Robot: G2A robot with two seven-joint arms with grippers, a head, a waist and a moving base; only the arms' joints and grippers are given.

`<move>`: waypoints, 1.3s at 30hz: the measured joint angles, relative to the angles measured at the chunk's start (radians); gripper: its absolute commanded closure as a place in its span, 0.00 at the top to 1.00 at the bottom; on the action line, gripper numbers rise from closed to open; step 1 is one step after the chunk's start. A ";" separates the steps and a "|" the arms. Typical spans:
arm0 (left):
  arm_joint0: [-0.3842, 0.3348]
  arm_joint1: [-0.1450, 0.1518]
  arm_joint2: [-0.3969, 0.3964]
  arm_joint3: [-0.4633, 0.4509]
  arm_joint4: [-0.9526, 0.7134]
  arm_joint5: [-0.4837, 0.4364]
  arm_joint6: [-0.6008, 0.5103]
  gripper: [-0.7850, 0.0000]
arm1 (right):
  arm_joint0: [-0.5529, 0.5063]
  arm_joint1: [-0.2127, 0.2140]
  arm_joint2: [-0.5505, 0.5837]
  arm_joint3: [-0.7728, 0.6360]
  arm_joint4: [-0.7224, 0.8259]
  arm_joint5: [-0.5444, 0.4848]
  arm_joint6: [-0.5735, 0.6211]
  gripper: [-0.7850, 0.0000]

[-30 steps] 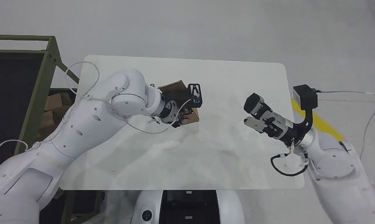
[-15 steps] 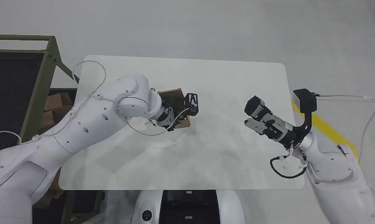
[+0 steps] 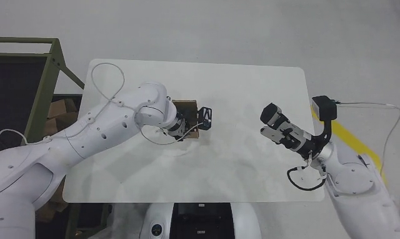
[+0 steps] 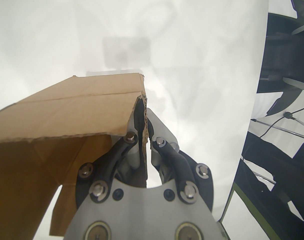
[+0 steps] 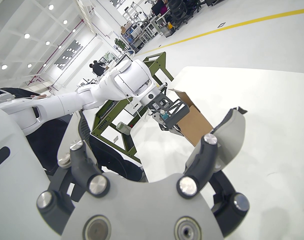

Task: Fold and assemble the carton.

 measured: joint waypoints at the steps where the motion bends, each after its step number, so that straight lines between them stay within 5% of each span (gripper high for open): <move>1: -0.004 -0.002 0.006 0.004 0.000 -0.003 0.002 0.00 | 0.002 0.000 -0.003 0.000 0.000 0.002 0.000 1.00; 14: -0.004 -0.040 0.033 0.056 0.016 0.007 -0.007 0.00 | 0.024 -0.001 -0.016 0.004 0.004 0.009 0.012 1.00; 18: -0.004 -0.052 0.034 0.069 0.019 0.010 -0.010 0.13 | 0.027 0.000 -0.016 0.007 0.006 0.007 0.013 1.00; 31: -0.007 -0.077 0.039 0.100 0.038 0.012 -0.012 0.15 | 0.031 0.000 -0.020 0.017 0.014 -0.002 0.015 1.00; 39: -0.008 -0.080 0.018 0.099 0.019 0.019 -0.019 0.38 | 0.034 0.000 -0.021 0.027 0.021 -0.003 0.021 1.00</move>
